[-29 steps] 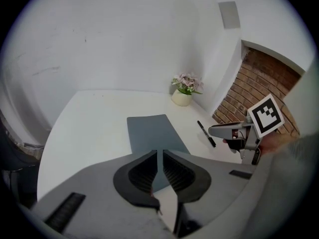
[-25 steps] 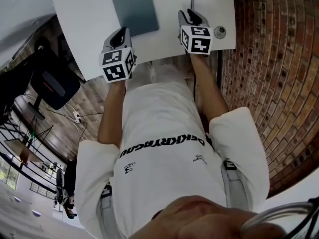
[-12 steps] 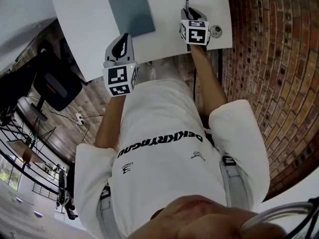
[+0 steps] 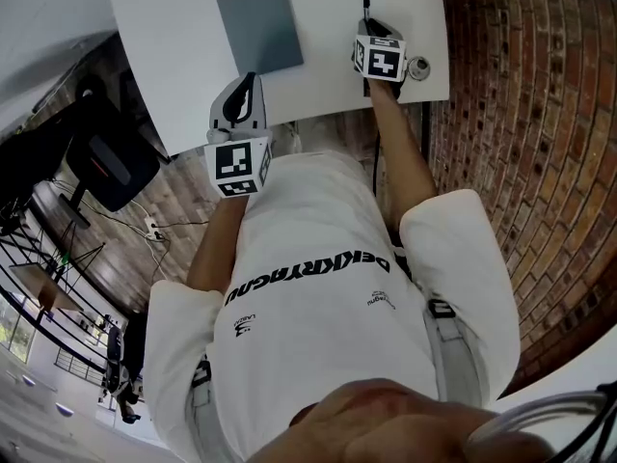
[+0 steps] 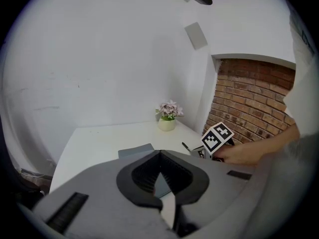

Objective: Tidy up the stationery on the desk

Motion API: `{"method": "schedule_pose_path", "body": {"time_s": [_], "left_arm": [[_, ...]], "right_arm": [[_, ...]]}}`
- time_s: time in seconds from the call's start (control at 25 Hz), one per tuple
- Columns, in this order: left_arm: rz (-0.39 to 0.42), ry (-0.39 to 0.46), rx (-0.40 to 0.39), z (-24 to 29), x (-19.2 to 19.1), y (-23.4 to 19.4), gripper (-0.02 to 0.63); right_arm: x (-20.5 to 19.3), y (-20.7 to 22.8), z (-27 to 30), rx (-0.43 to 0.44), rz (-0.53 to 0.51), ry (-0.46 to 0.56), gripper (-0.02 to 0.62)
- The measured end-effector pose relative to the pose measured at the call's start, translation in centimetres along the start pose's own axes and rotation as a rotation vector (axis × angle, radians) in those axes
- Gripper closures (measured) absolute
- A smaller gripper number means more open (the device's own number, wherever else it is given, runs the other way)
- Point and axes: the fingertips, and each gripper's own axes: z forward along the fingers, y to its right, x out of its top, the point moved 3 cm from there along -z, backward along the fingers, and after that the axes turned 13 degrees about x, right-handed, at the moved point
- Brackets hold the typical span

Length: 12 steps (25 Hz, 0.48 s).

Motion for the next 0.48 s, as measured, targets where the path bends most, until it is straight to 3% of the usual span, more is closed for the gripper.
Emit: {"method": "schedule_pose_path", "body": {"time_s": [0.48], "left_arm": [[-0.041,0.012,0.068,-1.0,0.0,-2.9,0.607]], "right_arm": [[0.1,-0.8,0.5,0.036,0.024,-0.015,0.554]]}}
